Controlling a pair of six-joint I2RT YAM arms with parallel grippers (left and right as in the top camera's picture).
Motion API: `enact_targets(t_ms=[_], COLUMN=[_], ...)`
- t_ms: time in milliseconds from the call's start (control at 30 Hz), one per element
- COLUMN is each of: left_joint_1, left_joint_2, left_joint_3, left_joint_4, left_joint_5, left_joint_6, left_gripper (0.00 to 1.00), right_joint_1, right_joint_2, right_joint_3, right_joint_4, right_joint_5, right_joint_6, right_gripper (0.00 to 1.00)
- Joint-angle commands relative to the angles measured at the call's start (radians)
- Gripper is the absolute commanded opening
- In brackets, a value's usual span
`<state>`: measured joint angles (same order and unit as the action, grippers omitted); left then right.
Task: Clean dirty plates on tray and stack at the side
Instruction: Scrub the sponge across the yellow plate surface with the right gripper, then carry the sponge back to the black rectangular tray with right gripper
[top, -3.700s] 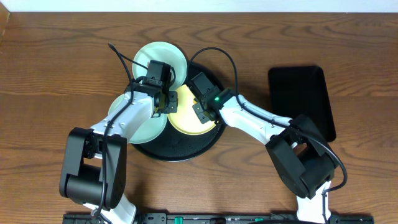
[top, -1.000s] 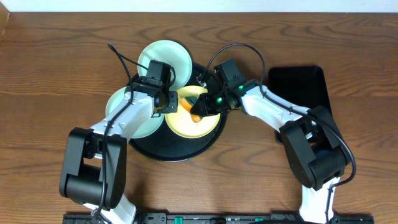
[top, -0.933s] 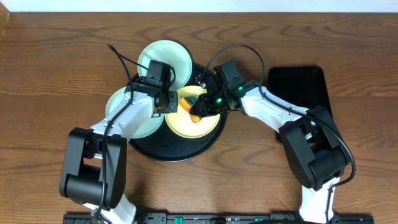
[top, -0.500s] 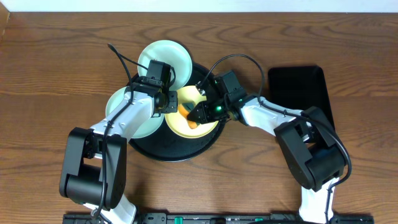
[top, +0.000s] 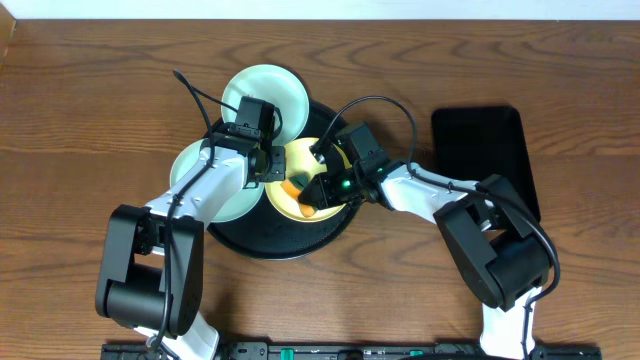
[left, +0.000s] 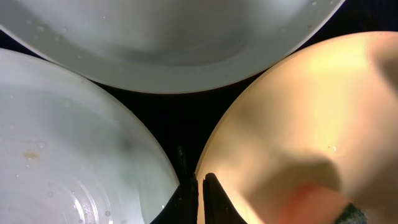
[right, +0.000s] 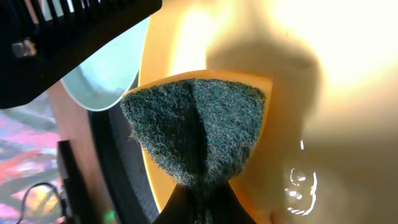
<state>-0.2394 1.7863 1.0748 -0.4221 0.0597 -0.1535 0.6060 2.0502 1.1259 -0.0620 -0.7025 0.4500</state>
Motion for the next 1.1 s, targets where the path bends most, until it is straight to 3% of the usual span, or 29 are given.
enact_targets(t_ms=[0, 300, 633, 833, 1067], left_joint_1=[0.002, 0.002, 0.002, 0.002, 0.002], left_joint_2=[-0.015, -0.015, -0.015, -0.015, -0.015], left_joint_3=[-0.009, -0.009, -0.009, -0.009, -0.009], left_joint_4=[-0.002, -0.002, -0.001, 0.001, 0.002], left_joint_5=[-0.015, -0.015, -0.015, -0.015, -0.015], left_joint_6=[-0.002, -0.002, -0.002, -0.002, -0.002], left_gripper=[0.08, 0.08, 0.08, 0.08, 0.08], right_joint_1=[0.005, -0.092, -0.125, -0.203, -0.354], right_joint_2=[-0.019, -0.084, -0.259, -0.404, -0.497], right_joint_3=[-0.003, -0.001, -0.001, -0.001, -0.001], right_joint_4=[0.007, 0.007, 0.015, -0.204, -0.611], right_joint_5=[0.074, 0.178, 0.110, 0.132, 0.429], right_joint_6=[-0.048, -0.116, -0.122, -0.137, -0.187], right_gripper=[0.01, 0.01, 0.01, 0.01, 0.01])
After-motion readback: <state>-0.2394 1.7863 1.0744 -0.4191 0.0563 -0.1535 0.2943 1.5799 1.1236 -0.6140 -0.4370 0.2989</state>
